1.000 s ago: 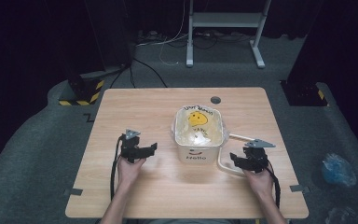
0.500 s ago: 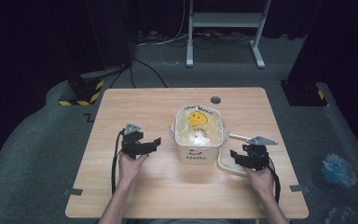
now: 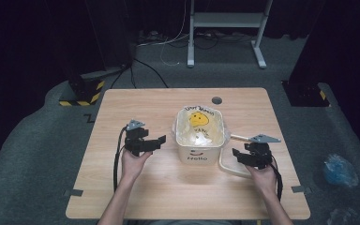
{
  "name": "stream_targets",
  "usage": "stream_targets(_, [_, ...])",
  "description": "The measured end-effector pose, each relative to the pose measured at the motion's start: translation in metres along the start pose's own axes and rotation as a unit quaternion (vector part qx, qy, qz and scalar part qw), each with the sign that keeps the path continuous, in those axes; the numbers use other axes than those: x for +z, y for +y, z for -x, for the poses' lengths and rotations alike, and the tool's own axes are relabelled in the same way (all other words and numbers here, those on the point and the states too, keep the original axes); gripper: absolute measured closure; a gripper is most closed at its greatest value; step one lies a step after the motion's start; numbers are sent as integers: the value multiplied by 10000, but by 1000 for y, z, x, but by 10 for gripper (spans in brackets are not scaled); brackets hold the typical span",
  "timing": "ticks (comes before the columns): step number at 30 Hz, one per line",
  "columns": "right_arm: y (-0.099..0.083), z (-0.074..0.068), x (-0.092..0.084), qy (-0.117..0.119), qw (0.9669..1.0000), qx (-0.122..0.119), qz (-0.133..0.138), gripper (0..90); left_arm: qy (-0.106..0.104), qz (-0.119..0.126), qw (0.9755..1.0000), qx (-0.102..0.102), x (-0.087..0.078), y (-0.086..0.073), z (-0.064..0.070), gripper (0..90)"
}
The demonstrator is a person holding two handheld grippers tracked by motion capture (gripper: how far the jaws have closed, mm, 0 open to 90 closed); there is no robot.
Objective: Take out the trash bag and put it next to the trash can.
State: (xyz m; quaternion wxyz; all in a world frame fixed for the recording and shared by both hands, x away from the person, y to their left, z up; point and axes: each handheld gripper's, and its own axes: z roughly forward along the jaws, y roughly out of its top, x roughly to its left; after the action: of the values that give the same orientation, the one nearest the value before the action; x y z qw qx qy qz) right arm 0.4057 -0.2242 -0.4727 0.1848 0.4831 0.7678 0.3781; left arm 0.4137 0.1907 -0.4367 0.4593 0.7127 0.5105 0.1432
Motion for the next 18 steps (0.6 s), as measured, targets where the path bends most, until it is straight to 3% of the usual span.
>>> stream_targets(18, [19,1,-15,81,9998,-22,170,447,-141,22,9995,272,-4,27,21,174])
